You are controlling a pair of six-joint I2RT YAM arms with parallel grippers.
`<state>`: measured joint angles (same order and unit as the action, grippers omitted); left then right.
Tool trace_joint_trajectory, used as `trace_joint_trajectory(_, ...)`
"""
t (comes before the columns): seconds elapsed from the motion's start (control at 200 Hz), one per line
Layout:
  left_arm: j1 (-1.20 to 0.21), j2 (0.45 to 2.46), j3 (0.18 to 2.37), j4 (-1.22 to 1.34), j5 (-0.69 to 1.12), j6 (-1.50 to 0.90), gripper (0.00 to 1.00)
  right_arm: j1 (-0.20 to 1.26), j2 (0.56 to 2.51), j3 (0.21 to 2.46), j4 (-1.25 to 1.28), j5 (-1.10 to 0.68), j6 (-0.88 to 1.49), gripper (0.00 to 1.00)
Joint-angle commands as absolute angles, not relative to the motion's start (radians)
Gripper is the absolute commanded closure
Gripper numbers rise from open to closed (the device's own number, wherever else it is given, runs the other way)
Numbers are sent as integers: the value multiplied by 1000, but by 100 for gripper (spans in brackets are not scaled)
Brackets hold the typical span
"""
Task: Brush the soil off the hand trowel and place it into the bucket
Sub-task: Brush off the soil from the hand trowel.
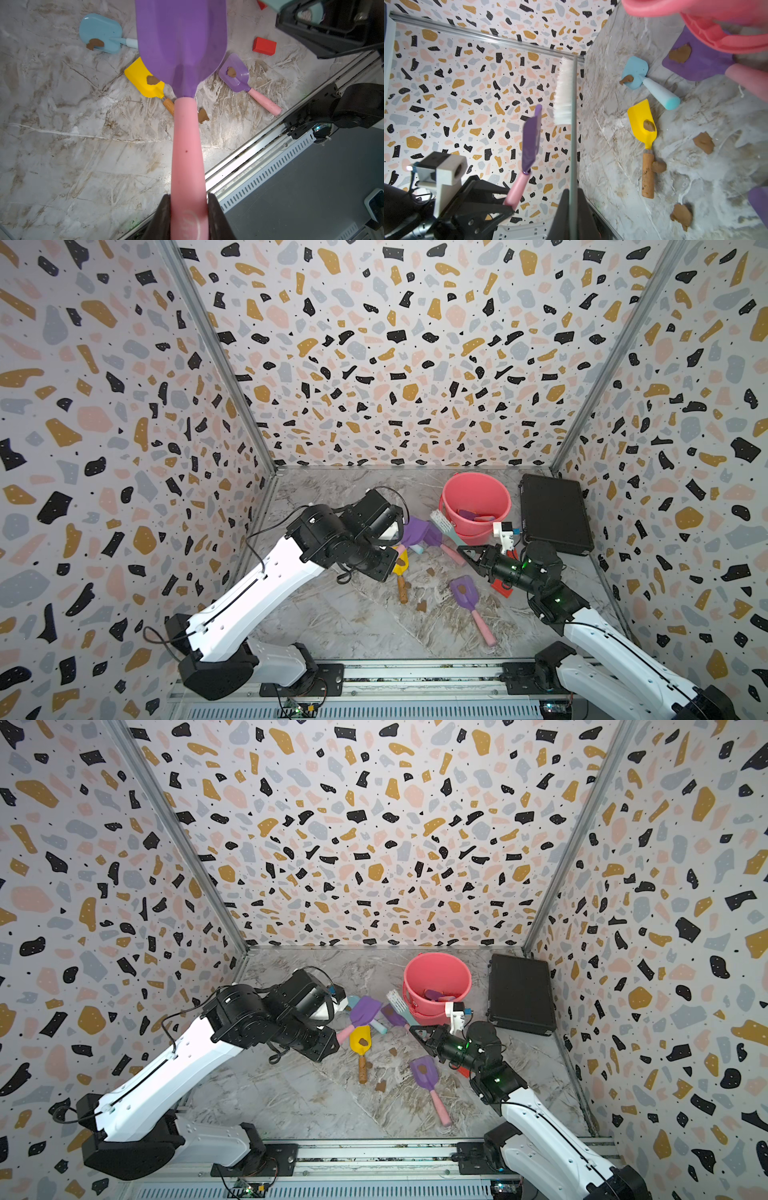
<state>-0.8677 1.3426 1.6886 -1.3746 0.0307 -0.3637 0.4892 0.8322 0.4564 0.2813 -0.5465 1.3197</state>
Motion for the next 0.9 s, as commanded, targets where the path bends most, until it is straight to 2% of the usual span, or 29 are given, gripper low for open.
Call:
trace_joint_trajectory(0.0, -855, 1336, 1724, -1326, 3, -369, 100, 490, 853, 462, 316, -663, 1298, 100)
trace_joint_trajectory(0.26, -842, 1376, 1680, -1290, 15, -370, 100, 547, 922, 516, 484, -807, 1335, 100)
trace_joint_trajectory(0.466, -842, 1378, 1657, -1281, 61, -374, 100, 553, 949, 519, 582, -768, 1391, 100)
trace_joint_trajectory(0.636, -843, 1358, 1622, -1291, 77, -383, 100, 545, 936, 518, 558, -721, 1388, 100)
trace_joint_trajectory(0.896, -843, 1307, 1593, -1310, 129, -390, 100, 437, 883, 512, 499, -710, 1380, 100)
